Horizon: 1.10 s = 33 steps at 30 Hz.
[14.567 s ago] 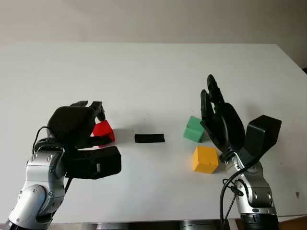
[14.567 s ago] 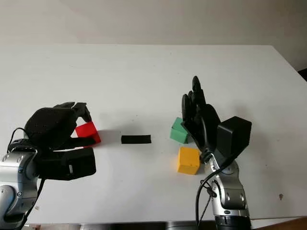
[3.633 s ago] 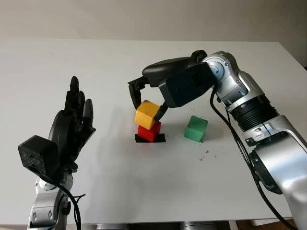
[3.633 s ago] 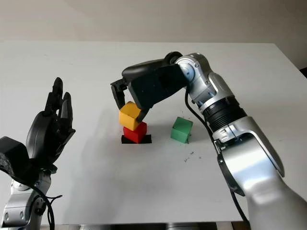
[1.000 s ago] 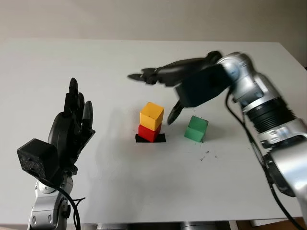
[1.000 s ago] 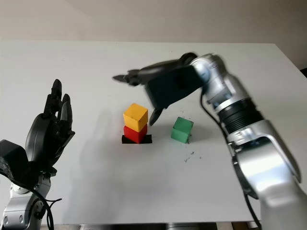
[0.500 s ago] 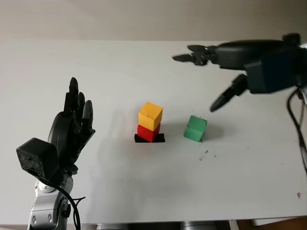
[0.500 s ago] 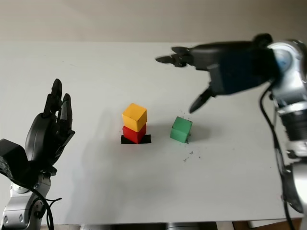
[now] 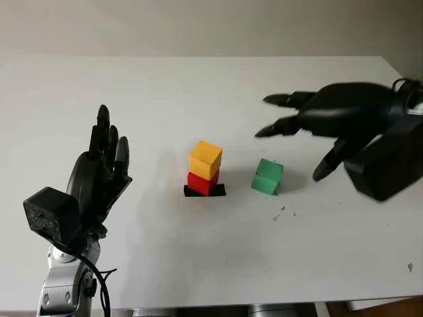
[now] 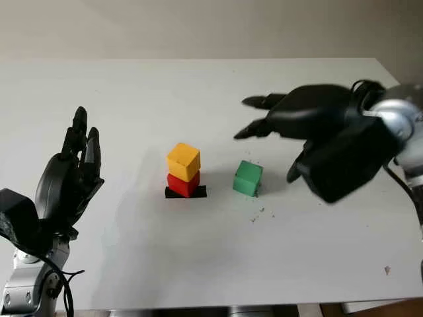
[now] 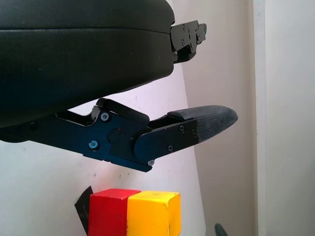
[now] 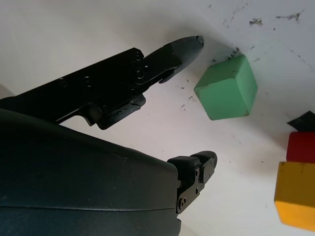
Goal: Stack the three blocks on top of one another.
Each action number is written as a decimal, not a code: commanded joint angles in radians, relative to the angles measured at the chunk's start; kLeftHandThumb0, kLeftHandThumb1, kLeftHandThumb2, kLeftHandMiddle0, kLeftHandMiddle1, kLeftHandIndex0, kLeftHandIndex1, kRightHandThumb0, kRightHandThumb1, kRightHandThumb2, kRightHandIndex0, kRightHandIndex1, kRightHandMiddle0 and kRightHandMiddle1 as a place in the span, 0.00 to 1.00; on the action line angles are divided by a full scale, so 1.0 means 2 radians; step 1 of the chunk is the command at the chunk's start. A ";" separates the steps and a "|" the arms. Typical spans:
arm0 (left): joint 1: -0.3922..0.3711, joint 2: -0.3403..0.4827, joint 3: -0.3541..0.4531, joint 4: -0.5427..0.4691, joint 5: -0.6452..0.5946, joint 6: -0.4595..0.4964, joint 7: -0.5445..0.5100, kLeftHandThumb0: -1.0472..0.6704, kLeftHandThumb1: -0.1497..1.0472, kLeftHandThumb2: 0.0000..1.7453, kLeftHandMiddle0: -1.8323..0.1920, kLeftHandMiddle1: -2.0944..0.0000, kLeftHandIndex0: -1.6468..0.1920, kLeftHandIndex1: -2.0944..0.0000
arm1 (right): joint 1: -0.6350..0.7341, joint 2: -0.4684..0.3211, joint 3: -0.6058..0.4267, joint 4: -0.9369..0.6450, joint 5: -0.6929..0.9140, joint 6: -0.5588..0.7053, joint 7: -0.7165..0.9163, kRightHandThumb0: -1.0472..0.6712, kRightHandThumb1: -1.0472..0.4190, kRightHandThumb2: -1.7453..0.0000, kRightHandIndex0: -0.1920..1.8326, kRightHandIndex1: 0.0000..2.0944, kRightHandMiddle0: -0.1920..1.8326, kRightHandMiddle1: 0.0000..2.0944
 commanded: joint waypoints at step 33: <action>0.006 0.008 0.014 -0.010 -0.009 0.002 -0.007 0.24 1.00 0.37 0.99 0.97 1.00 0.99 | -0.001 0.032 0.056 0.118 -0.125 -0.087 -0.189 0.34 0.13 0.97 0.11 0.03 0.33 0.08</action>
